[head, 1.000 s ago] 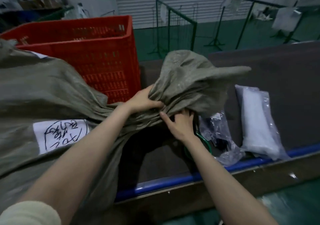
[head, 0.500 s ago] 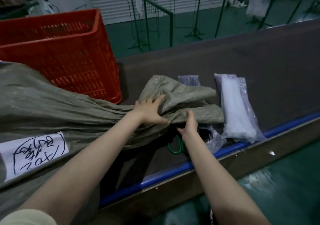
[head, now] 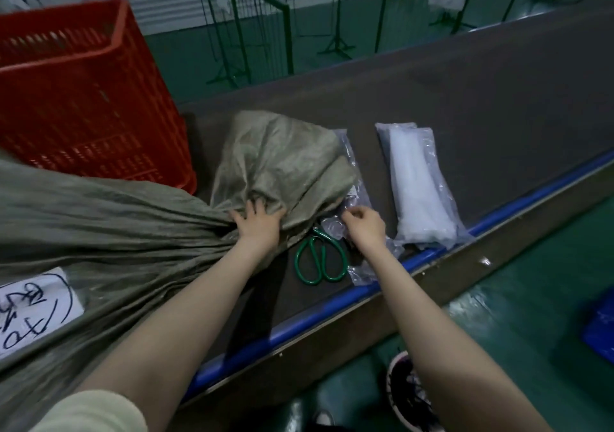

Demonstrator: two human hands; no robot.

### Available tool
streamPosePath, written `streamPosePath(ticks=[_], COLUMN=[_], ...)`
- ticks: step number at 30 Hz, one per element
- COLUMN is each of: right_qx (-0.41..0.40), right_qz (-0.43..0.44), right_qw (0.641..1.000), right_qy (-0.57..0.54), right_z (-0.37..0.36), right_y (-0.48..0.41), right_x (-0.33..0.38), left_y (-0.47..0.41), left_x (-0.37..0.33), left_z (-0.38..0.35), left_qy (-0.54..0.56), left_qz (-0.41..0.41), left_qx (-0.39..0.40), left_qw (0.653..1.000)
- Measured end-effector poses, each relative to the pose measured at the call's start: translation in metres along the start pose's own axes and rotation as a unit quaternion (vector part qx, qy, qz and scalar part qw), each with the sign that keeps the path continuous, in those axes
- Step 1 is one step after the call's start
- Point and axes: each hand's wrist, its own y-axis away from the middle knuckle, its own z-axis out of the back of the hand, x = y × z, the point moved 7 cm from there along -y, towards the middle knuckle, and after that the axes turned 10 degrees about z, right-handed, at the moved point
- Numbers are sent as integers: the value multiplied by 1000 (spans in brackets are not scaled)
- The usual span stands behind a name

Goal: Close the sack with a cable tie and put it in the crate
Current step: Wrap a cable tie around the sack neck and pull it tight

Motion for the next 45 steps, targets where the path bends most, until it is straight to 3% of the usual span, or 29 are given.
streamPosePath(ticks=[2,4,7,11,19,22,28,31,34,36,42,45], right_qx=[-25,-21,-5,18,-10,-18,-48,-64,-90,-66,-31,15], right_qz=[-15,-24,-4,24,-15,11,169,199,147,142,224,235], right_qw=[998,994,985,959,980,990,984,975,984,988,973,969], right_qy=[57,101,173,283,199,139,9,-82,-52,-4,45,76], right_z=[17,24,23,17,31,31,35,38,39,29,1,-11], right_y=[9,15,21,22,34,47,68,68,65,63,65,64], right_x=[-16,-30,-32,-25,-31,-26,12,14,-6,-11,6,-1], left_y=[4,14,41,70,60,65,73,74,84,91,91,85], left_x=[-4,-18,-58,-101,-102,-105,-114,-112,-94,-79,-42,-26], left_z=[-3,9,26,1,-25,-15,1,13,28,31,46,54], left_qy=[27,51,77,66,58,98,94,177,426,531,752,778], left_qz=[26,11,-96,-230,-223,-231,-267,-268,-265,-225,-120,-113], left_qx=[33,-19,-112,-77,2,-41,-126,-147,-93,-68,-12,-15], left_qw=[999,998,986,968,973,967,951,935,860,814,648,618])
